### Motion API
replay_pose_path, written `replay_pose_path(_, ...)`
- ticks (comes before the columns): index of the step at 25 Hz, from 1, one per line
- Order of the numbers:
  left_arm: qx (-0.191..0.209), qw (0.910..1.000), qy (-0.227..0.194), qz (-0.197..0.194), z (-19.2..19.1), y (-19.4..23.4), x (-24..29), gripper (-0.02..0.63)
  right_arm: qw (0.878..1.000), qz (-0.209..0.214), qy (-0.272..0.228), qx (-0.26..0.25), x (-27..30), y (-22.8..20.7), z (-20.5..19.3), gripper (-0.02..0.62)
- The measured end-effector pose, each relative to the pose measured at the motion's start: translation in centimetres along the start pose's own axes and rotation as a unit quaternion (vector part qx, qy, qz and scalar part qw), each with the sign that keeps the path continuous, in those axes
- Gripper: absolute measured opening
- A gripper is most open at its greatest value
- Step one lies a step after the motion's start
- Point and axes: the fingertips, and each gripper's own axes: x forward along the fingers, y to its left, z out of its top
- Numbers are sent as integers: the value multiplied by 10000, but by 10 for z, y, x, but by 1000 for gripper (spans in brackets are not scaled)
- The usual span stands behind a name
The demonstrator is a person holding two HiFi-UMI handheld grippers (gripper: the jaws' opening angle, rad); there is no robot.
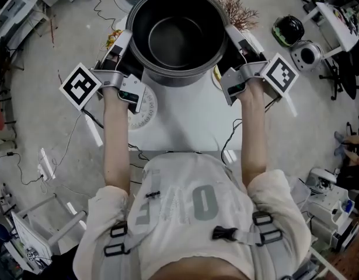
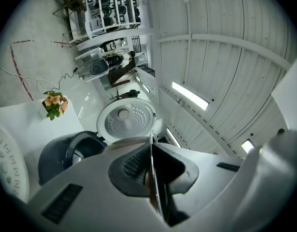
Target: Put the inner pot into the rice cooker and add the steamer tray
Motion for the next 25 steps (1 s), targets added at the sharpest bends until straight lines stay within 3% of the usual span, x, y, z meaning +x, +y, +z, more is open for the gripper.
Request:
replay_pose_path(10, -162, 9985, 176, 497, 11, 58, 38, 34, 9984, -529, 92, 188, 41, -55, -1, 21)
replay_pose_path(18, -89, 9966, 423, 707, 8, 92, 56, 34, 9904, -1063, 617, -638, 61, -93, -9, 29)
replay_pose_path(25, 368, 9886, 823, 1209, -3, 126, 58, 34, 9740, -1561, 1161, -1164, 65, -121, -20, 35)
